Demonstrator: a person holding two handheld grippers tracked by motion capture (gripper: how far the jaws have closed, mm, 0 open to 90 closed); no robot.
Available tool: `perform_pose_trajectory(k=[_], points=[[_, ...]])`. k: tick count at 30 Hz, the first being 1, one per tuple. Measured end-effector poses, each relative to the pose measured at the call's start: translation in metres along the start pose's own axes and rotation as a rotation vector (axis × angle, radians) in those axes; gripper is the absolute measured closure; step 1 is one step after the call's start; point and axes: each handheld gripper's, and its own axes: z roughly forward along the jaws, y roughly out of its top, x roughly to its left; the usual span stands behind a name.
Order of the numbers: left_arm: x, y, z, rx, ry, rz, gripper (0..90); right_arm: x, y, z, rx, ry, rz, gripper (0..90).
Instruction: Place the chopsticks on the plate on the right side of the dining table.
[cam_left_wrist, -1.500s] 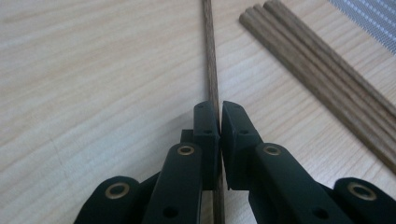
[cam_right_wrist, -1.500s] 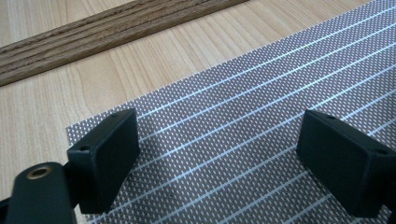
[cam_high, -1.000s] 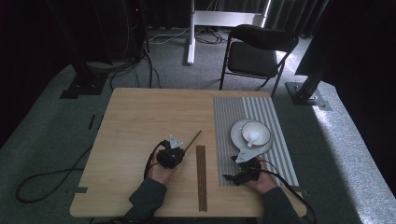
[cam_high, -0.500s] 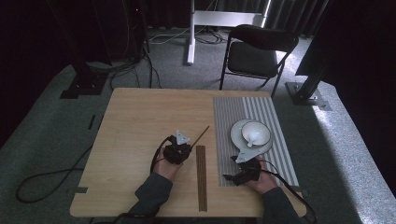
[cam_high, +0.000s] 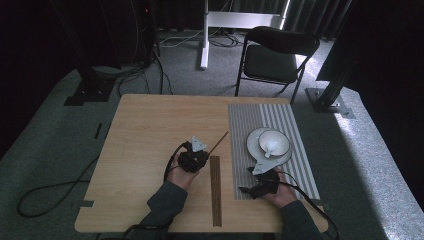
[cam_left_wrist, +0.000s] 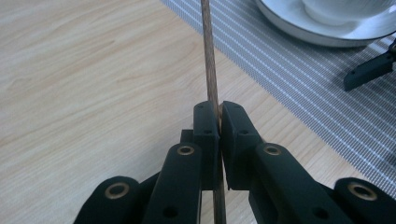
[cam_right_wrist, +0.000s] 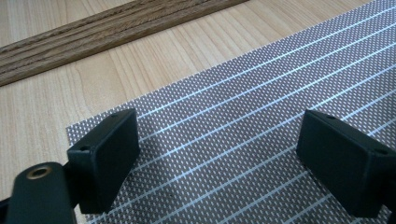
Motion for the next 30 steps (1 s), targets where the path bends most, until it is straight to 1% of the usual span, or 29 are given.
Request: perform_pose_trajectory(k=[9, 23, 30], points=[[-0.005, 0.013, 0.001, -0.014, -0.007, 0.026, 85.5, 0.0, 0.0, 0.0, 0.0, 0.0, 0.001, 12.2], [-0.01, 0.03, 0.004, -0.036, -0.018, 0.049, 85.5, 0.0, 0.0, 0.0, 0.001, -0.001, 0.001, 12.3], [-0.012, 0.038, 0.006, -0.039, -0.022, 0.06, 85.5, 0.0, 0.0, 0.0, 0.002, 0.0, -0.001, 12.2]])
